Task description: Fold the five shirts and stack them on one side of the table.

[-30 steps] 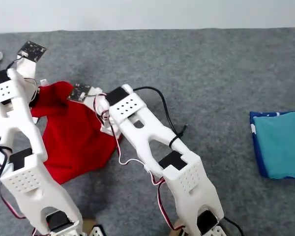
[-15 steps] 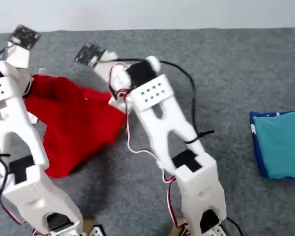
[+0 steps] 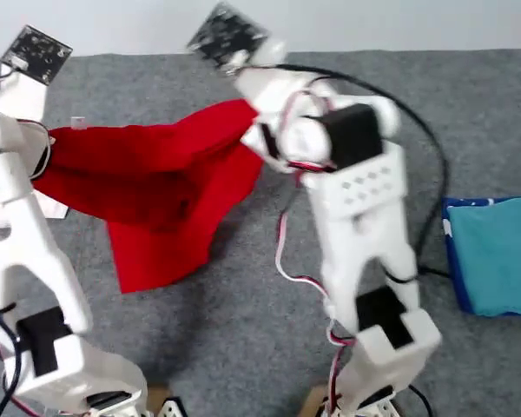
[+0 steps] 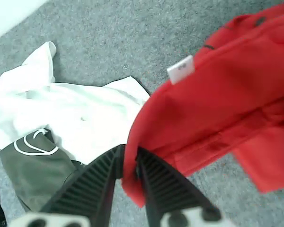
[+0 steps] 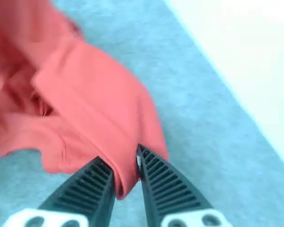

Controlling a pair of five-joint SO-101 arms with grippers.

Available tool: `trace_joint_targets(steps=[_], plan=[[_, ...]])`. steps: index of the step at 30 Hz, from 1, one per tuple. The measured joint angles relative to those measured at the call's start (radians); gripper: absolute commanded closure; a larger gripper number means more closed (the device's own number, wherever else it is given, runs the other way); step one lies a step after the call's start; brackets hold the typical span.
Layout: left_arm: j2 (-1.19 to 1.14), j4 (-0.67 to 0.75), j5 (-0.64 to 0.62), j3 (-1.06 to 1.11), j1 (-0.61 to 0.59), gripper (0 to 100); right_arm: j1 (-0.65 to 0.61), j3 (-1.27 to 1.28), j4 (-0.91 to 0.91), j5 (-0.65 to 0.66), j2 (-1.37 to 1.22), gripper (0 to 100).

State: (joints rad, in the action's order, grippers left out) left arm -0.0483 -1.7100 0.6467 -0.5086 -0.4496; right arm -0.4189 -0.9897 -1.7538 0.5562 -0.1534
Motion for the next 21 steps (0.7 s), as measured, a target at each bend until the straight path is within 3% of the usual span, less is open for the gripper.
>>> trace_joint_targets(steps=[13, 21], plan=[[0.137, -0.018, 0.000, 0.000, 0.006, 100, 0.227, -0.002, -0.002, 0.184, 0.213, 98.7], [0.232, -0.018, 0.000, 0.000, 0.051, 100, 0.296, -0.002, -0.002, 0.273, 0.259, 98.7]])
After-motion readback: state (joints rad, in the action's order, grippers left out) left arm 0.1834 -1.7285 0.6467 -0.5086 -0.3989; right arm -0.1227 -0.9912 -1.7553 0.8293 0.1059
